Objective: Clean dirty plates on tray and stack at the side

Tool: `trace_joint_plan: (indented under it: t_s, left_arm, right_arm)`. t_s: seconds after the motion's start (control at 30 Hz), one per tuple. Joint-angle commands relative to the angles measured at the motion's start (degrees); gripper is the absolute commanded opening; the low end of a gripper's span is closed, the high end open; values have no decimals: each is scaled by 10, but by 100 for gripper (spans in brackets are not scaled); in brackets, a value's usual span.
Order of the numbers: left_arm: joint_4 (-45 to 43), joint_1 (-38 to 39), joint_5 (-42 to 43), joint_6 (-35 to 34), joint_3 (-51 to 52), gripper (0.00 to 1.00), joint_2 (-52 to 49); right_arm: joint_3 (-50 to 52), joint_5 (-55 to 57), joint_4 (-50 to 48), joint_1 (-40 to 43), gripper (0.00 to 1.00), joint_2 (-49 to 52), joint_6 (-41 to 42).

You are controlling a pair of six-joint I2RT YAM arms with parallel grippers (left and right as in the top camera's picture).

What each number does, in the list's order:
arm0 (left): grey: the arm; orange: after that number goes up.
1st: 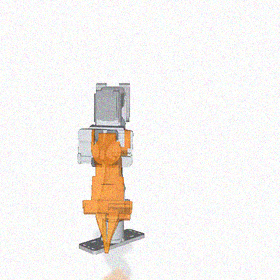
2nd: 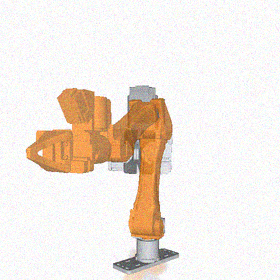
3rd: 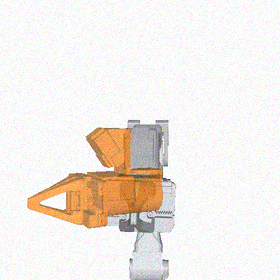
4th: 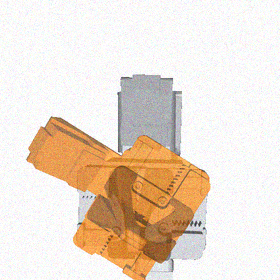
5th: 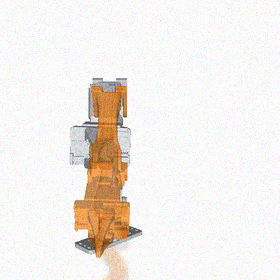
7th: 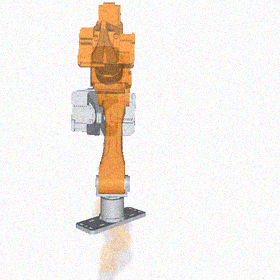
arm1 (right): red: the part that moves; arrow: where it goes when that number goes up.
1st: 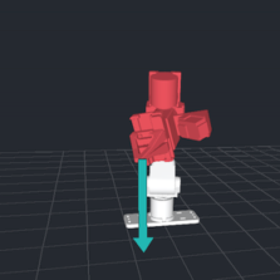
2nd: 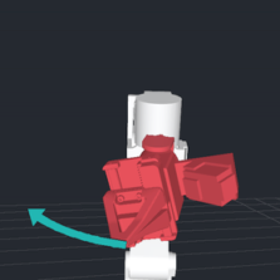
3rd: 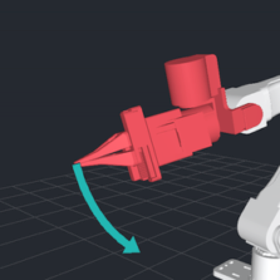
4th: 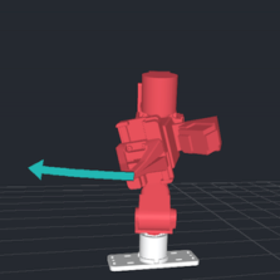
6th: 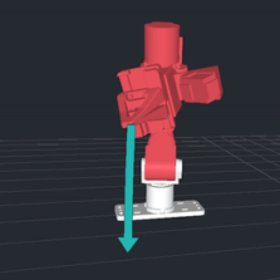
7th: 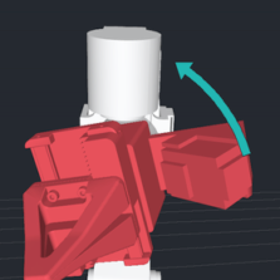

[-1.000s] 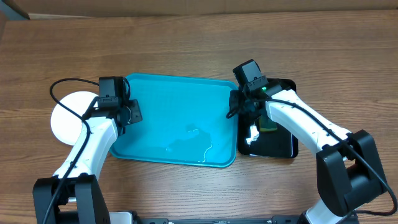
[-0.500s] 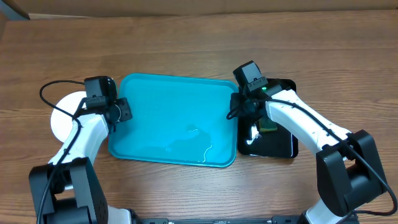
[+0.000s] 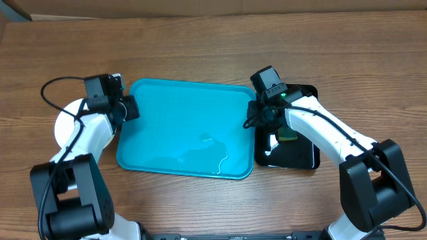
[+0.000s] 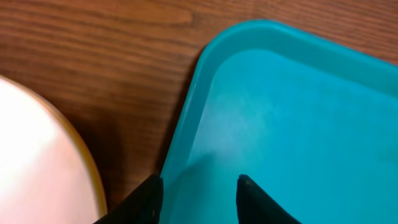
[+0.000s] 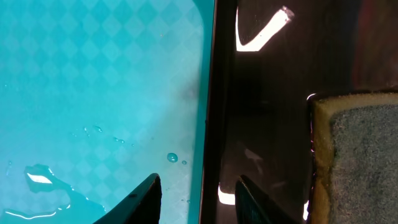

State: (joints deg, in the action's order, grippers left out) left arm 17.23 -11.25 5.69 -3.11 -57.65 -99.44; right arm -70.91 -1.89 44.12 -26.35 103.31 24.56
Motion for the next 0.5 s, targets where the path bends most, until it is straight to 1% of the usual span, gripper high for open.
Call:
trace_joint_plan:
  t_s: [0.0, 0.13, 0.23, 0.47]
  left_arm:
    - [28, -1, 29, 33, -59, 41, -32]
    - [100, -2, 35, 59, -133, 42, -72]
    - [139, -12, 53, 77, -165, 42, -97]
    - [147, -46, 95, 77, -168, 41, -139]
  right_arm:
    - [5, -4, -3, -3, 41, 0, -2]
    - [5, -4, 1, -3, 40, 0, -4]
    - [5, -4, 6, -3, 41, 0, -4]
    - [5, -4, 10, -3, 41, 0, -4]
